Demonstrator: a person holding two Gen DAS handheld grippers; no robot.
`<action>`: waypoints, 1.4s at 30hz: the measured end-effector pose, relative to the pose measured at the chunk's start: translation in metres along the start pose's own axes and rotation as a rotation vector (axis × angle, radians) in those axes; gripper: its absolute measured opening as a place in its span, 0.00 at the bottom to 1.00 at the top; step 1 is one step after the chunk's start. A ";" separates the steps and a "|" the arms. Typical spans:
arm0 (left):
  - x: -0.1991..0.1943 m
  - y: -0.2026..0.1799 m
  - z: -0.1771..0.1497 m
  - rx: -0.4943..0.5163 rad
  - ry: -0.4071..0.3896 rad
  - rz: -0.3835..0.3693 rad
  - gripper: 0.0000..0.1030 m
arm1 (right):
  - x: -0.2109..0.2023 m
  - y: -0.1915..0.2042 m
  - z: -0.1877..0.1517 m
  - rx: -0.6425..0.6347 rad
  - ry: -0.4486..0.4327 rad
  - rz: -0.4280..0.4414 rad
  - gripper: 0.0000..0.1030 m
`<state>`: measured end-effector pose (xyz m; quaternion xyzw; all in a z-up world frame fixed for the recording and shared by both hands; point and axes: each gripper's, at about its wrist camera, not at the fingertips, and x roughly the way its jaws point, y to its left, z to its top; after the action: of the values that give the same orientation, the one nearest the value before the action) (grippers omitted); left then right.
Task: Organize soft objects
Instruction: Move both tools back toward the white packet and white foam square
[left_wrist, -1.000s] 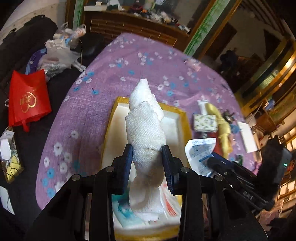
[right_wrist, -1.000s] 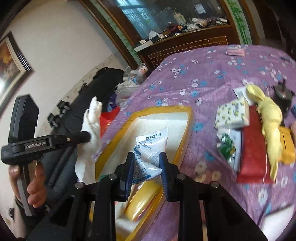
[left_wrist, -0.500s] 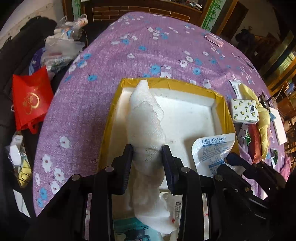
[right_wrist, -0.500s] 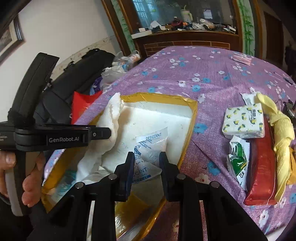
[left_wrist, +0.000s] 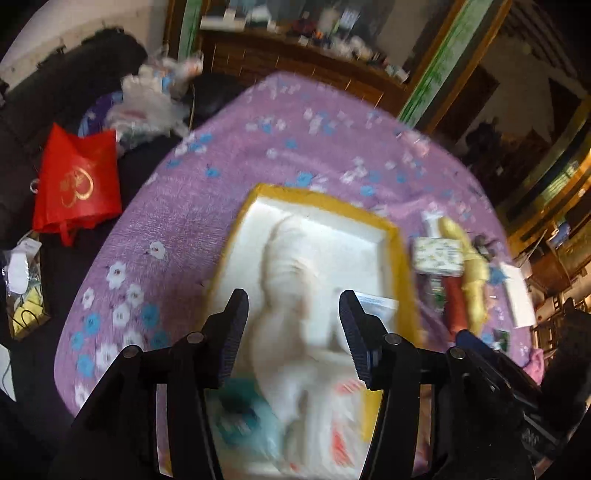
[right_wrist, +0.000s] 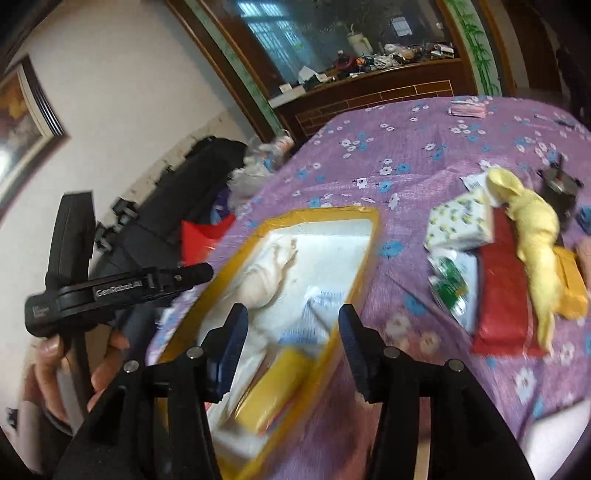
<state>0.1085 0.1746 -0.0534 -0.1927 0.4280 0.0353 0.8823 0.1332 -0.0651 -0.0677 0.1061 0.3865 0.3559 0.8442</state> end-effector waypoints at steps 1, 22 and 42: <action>-0.011 -0.009 -0.008 0.005 -0.017 -0.019 0.57 | -0.010 -0.005 -0.004 0.011 -0.005 0.010 0.50; 0.001 -0.152 -0.132 0.324 0.166 -0.183 0.60 | -0.118 -0.111 -0.072 0.179 -0.035 -0.259 0.70; 0.059 -0.194 -0.146 0.625 0.286 -0.139 0.59 | -0.085 -0.135 -0.080 0.154 0.057 -0.349 0.70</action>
<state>0.0818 -0.0649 -0.1201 0.0551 0.5232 -0.1851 0.8300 0.1070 -0.2285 -0.1340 0.0916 0.4492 0.1761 0.8711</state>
